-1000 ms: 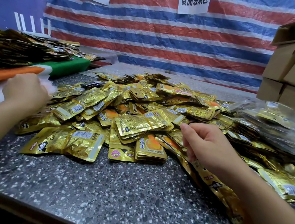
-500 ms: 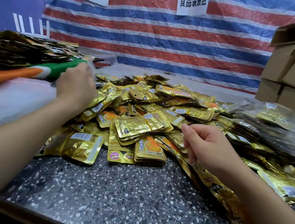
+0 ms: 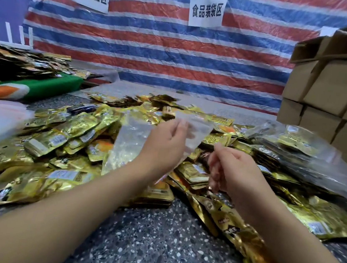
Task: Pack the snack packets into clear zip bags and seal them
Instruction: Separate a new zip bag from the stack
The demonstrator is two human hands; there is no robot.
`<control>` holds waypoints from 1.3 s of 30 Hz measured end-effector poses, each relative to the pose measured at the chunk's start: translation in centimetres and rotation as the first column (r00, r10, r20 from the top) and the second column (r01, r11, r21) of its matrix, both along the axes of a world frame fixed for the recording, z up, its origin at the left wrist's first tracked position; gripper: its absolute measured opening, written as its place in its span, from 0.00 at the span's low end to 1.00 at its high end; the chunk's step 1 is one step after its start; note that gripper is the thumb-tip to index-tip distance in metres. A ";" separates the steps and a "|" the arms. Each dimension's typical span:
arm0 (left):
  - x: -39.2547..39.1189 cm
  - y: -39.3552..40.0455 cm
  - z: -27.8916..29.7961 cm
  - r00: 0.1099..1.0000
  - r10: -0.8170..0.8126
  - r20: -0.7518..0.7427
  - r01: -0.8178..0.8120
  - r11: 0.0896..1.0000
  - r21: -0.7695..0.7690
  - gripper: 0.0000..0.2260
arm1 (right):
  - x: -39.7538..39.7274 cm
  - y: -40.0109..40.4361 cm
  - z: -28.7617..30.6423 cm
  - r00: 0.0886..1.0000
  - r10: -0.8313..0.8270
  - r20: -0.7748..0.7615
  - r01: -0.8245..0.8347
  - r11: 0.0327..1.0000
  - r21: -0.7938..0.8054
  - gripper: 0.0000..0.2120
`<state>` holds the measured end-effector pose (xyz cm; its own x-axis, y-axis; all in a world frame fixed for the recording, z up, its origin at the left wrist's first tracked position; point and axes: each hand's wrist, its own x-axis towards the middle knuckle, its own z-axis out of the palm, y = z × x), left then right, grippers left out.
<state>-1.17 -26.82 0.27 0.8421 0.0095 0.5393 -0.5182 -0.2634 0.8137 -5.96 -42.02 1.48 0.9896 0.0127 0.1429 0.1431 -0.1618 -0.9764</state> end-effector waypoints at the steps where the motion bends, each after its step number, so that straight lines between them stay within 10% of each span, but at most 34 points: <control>1: -0.1 -0.1 -0.4 0.999 -0.037 -0.021 0.037 0.999 0.027 0.13 | 0.1 -0.2 0.2 0.999 -0.017 -0.033 0.019 0.999 0.043 0.21; 16: -3.0 0.2 -0.5 0.904 -0.384 0.188 0.163 0.717 0.678 0.20 | 1.0 -2.2 0.4 0.949 -0.137 -0.283 0.181 0.974 0.135 0.24; 23: -3.1 0.5 -0.5 0.923 -0.349 0.160 0.130 0.677 0.725 0.30 | 0.8 -2.5 1.2 0.980 -0.085 -0.182 0.136 0.948 0.287 0.09; 28: -2.8 0.2 -0.3 0.958 -0.227 0.178 0.098 0.837 0.539 0.30 | 0.1 -2.9 2.3 0.999 -0.042 -0.035 0.053 0.885 0.462 0.11; 34: -2.4 0.3 0.0 0.971 -0.097 0.220 0.021 0.946 0.324 0.19 | -0.5 -1.9 1.2 0.845 -0.199 0.497 0.274 0.958 -0.081 0.10; 39: -2.8 0.2 0.5 0.917 -0.113 0.384 -0.017 0.947 0.321 0.09 | -0.9 -1.2 0.8 0.717 -0.093 0.690 0.336 0.914 -0.226 0.06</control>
